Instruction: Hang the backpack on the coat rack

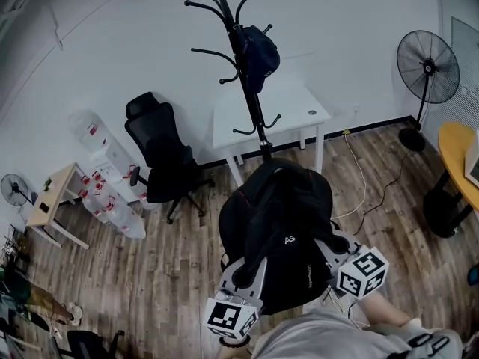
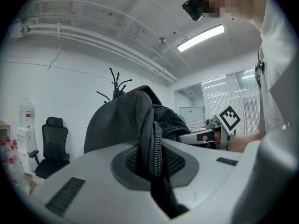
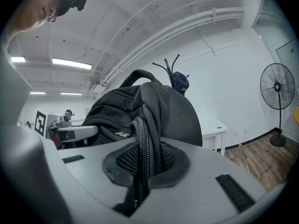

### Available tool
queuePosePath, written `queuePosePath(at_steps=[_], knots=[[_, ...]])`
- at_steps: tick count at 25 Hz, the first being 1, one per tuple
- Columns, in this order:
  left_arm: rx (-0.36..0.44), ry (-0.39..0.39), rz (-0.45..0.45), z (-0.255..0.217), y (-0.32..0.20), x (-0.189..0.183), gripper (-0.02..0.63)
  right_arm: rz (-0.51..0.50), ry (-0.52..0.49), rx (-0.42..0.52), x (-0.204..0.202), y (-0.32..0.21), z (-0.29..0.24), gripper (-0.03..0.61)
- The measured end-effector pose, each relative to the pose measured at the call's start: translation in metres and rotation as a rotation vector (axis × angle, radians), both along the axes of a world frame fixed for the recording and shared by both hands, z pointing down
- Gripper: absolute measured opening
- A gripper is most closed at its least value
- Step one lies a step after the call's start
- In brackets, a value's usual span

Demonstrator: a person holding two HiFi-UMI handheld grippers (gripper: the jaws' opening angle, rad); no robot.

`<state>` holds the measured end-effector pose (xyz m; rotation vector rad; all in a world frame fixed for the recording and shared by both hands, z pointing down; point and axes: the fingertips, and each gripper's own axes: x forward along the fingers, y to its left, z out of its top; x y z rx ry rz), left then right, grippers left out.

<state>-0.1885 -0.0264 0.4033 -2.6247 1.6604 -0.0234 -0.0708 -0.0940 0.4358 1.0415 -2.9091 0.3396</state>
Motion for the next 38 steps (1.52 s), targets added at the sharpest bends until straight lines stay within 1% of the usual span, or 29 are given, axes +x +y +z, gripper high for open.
queuePosePath(at_steps=[6, 13, 16, 18, 21, 25, 28, 34, 38], knots=[[-0.009, -0.007, -0.021, -0.002, -0.057, -0.007, 0.029, -0.02, -0.017, 0.012, -0.006, -0.058, -0.004, 0.032], [-0.047, -0.001, -0.042, 0.019, -0.131, -0.013, 0.029, -0.032, 0.005, -0.009, -0.012, -0.131, 0.013, 0.032], [-0.053, -0.001, -0.051, 0.017, -0.16, -0.017, 0.029, -0.04, 0.013, -0.011, -0.016, -0.16, 0.011, 0.032], [-0.04, -0.004, -0.057, 0.003, -0.177, -0.019, 0.029, -0.056, 0.013, -0.003, -0.018, -0.177, -0.001, 0.032], [0.003, -0.013, -0.058, -0.027, -0.199, -0.02, 0.029, -0.087, -0.001, 0.025, -0.019, -0.2, -0.032, 0.032], [0.07, -0.019, -0.07, -0.071, -0.229, -0.023, 0.031, -0.126, -0.033, 0.092, -0.022, -0.233, -0.073, 0.032], [0.11, -0.02, -0.085, -0.092, -0.252, -0.025, 0.031, -0.142, -0.048, 0.137, -0.025, -0.258, -0.096, 0.032], [0.143, -0.016, -0.105, -0.125, -0.294, -0.032, 0.029, -0.163, -0.073, 0.177, -0.032, -0.302, -0.131, 0.032], [0.158, -0.028, -0.112, -0.149, -0.315, -0.035, 0.029, -0.171, -0.094, 0.2, -0.036, -0.326, -0.157, 0.032]])
